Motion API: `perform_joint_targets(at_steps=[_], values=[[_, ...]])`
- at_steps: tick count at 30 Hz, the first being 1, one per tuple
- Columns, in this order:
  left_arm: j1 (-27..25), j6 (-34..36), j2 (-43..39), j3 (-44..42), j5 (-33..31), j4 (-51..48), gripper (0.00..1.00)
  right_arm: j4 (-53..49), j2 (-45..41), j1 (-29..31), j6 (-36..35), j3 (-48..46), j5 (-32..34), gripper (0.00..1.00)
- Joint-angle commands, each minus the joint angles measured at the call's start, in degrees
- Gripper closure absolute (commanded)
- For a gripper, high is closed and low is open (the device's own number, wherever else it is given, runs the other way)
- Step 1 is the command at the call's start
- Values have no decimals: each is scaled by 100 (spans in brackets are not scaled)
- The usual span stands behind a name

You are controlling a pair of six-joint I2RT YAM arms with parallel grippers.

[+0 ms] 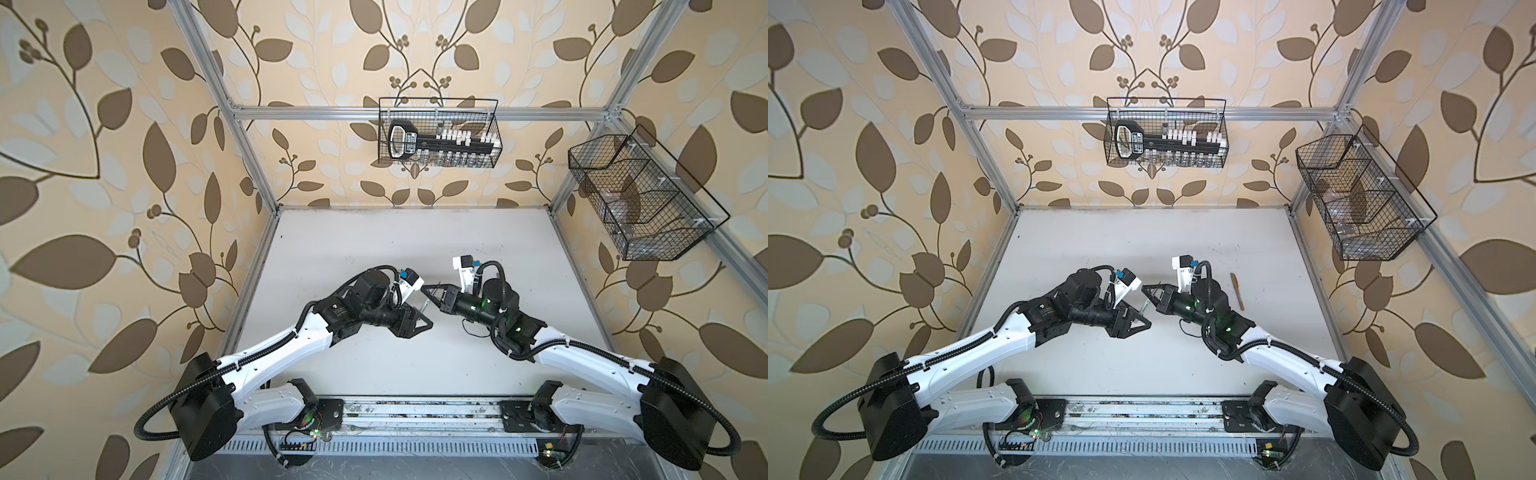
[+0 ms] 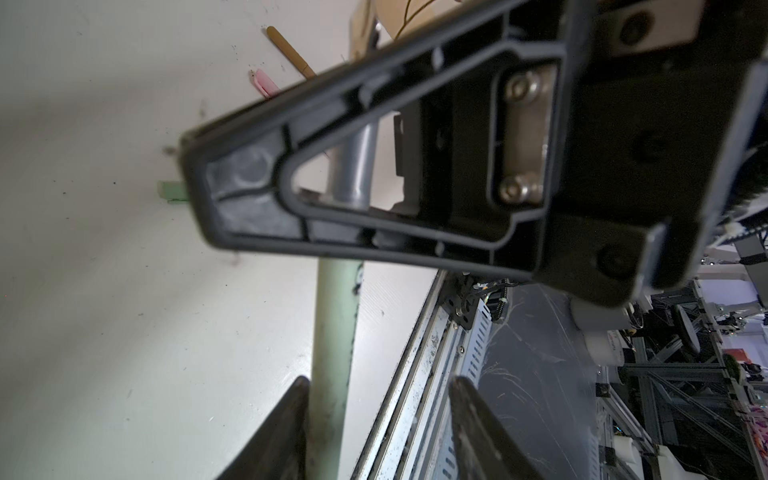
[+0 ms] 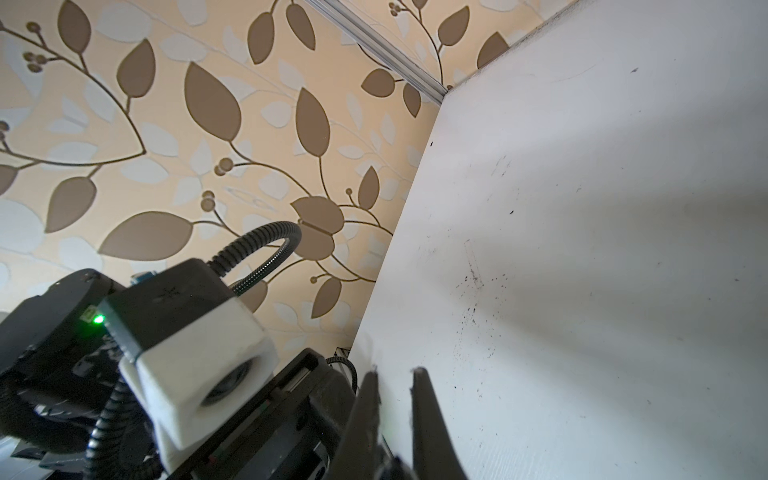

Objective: Insert the pens into the pen caps

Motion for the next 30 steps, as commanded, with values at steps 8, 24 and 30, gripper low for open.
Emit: perform_joint_targets(at_steps=[8,24,30], values=[[2,209,137,407,-47,38,55,85,-209,58,-158,-12,217,100],[2,384,187,588,-212,-175,87,-100,-199,123,-219,-74,163,100],[2,571,397,810,-194,-316,100,-466,-389,191,-470,-83,309,81]])
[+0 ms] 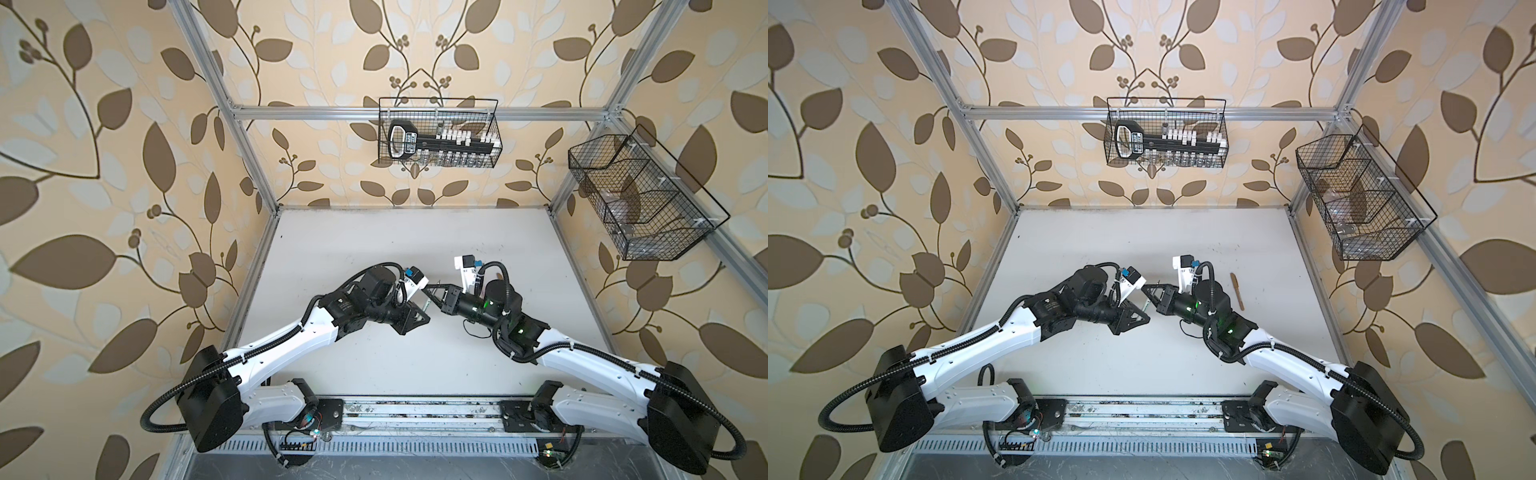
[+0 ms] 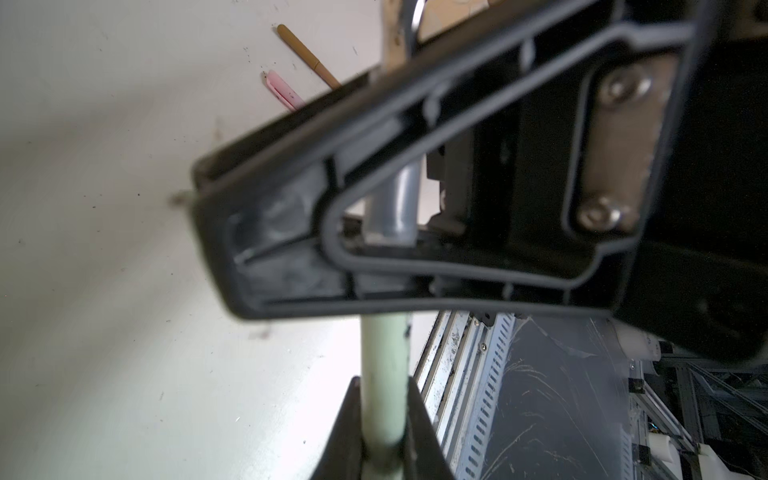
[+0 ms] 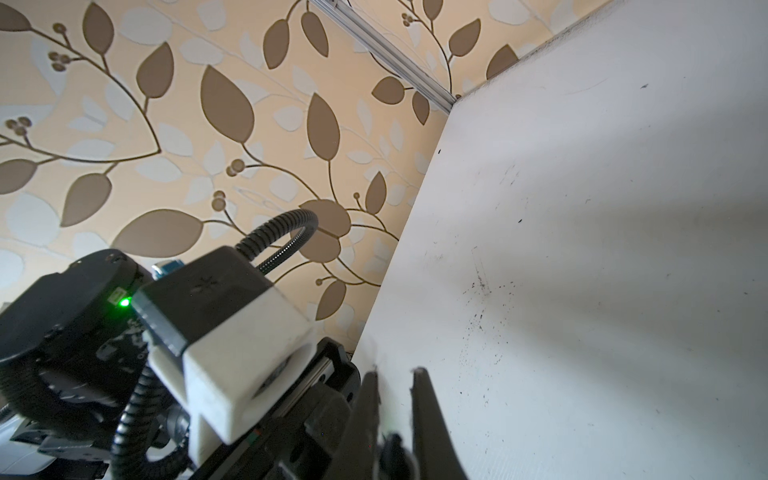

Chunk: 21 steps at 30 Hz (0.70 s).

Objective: Insert the pens into the pen caps

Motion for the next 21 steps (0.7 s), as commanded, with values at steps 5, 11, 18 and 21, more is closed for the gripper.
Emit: perform_joint_targets(at_steps=[5,11,18,21], values=[[15,382,59,486,-269,-115,100,-1240,-580,22,-787,92,384,49],[15,905,-107,662,-952,-519,100,-3484,-1418,-320,-1816,615,955,36],[15,1460,-391,691,-1211,-789,100,-5922,-482,-922,-3136,1893,1327,41],[15,1637,-527,720,-1052,-892,100,-6406,386,-925,-3650,2421,1250,41]])
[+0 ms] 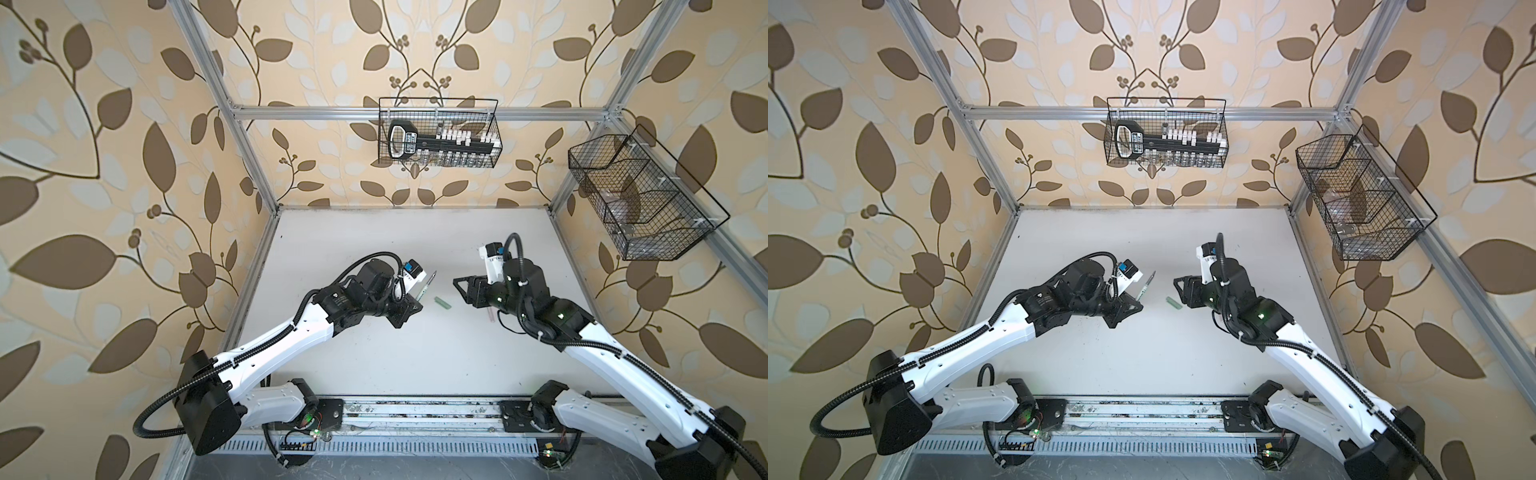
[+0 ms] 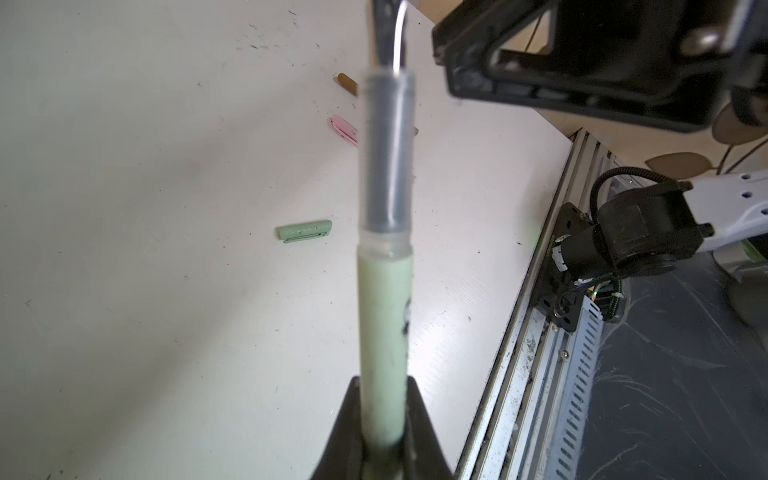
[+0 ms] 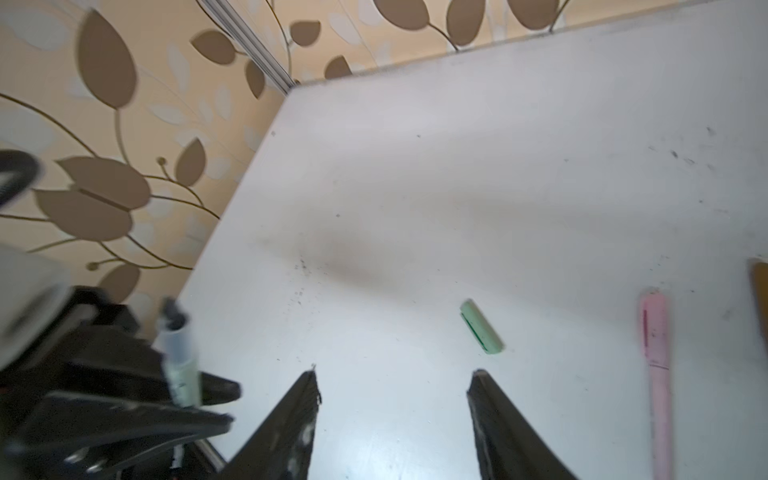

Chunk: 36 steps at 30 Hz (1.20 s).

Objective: Insert the pens into the pen caps

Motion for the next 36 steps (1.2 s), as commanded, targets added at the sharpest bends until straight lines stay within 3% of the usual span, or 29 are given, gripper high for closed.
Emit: perform_joint_targets(at_steps=[1,8,15,20,22,27,36], values=[[6,423,-304,266,51,-130,100,-1252,903,-29,-960,440,22,41],[6,530,-610,284,725,-412,100,-1123,2632,-14,-1809,1027,-638,43],[6,478,-943,107,620,-599,100,-1473,3678,102,-2526,1562,-326,47],[6,366,-1011,92,556,-640,100,-1569,4268,22,-2537,1981,42,49],[6,338,-1003,79,495,-631,100,-1412,4334,-136,-2307,2065,-123,52],[10,267,-966,21,346,-619,100,-826,4472,-184,-2170,2121,-460,46],[15,198,-1129,-28,145,-707,100,-750,5256,-212,-2139,2571,-771,45]])
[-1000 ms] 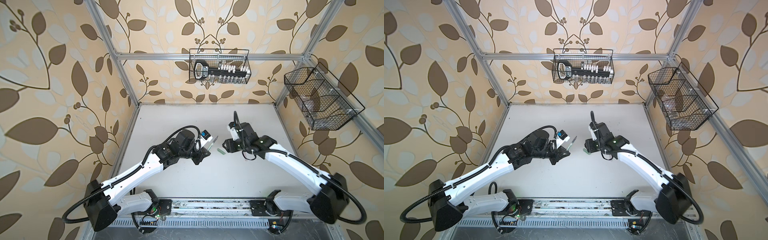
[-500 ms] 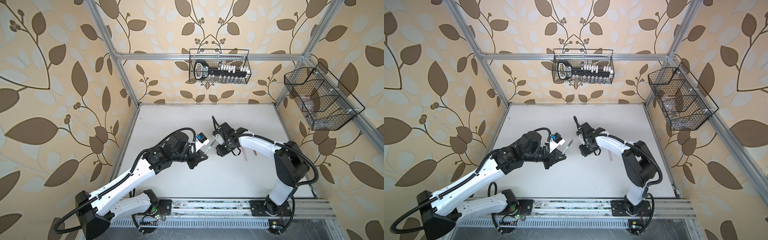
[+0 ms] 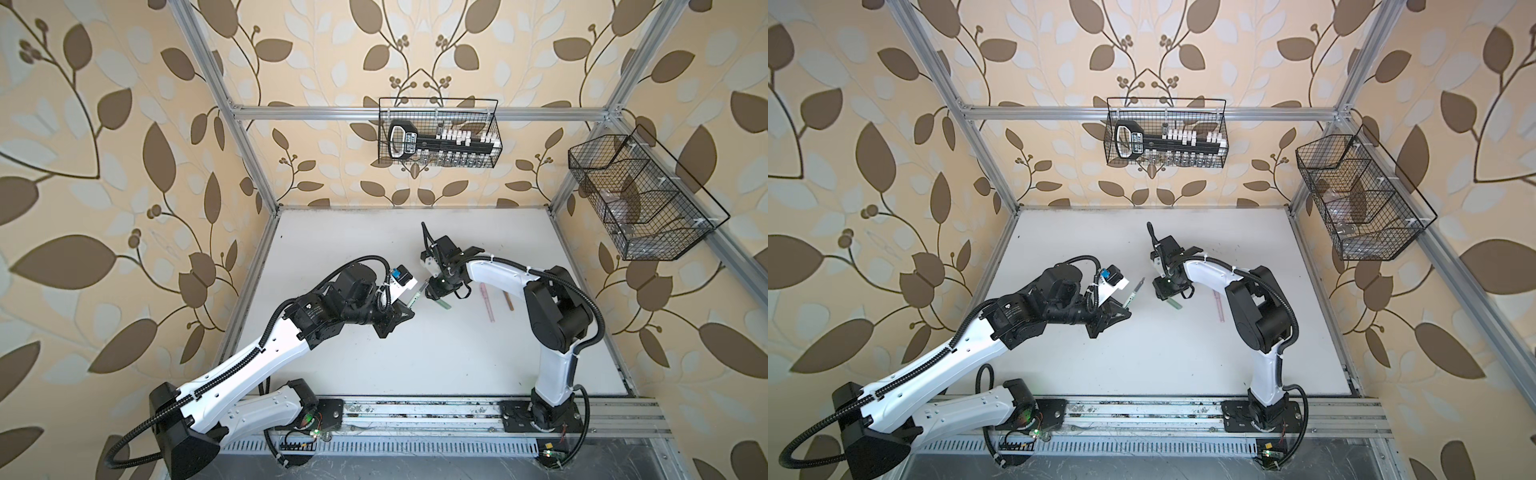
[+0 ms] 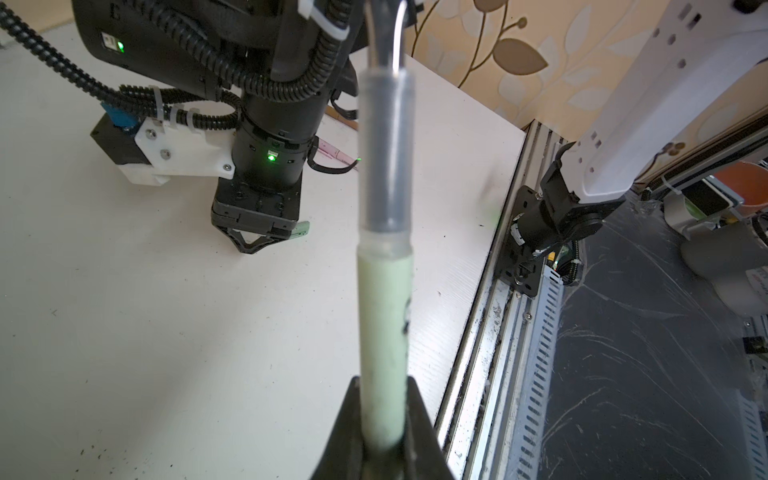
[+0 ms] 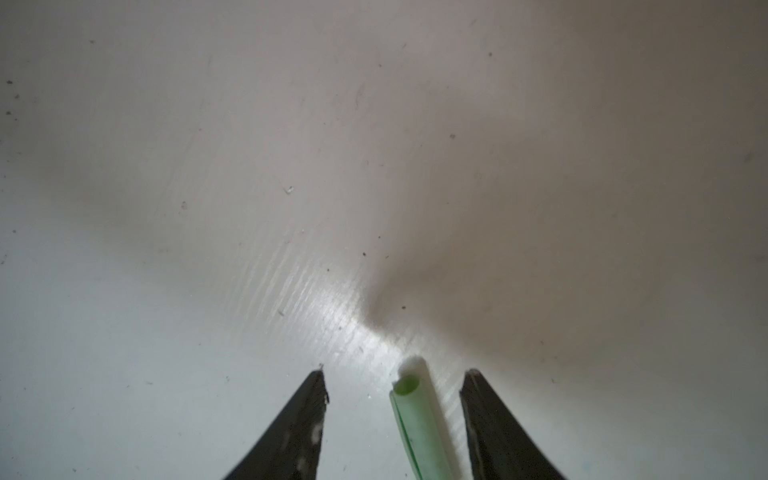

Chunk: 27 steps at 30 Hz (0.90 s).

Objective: Insert the pens into the pen caps
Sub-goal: 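Move the right gripper over the green cap and lower it around the cap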

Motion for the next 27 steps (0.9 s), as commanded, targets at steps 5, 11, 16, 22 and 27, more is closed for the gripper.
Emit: perform_joint_targets(at_steps=[5,11,16,22,27], values=[[15,-91,-238,-73,-130,15,100,-33,274,34,-54,126,-348,45],[15,-83,-201,-42,-202,-6,100,-162,184,117,-59,-83,-648,45],[15,-82,-203,-68,-287,-1,100,-201,-186,133,71,-554,-789,46],[15,-75,-143,-77,-319,17,100,-448,-794,145,252,-1218,-833,48],[20,-59,-107,-65,-321,9,100,-842,-1382,156,366,-1597,-655,57]])
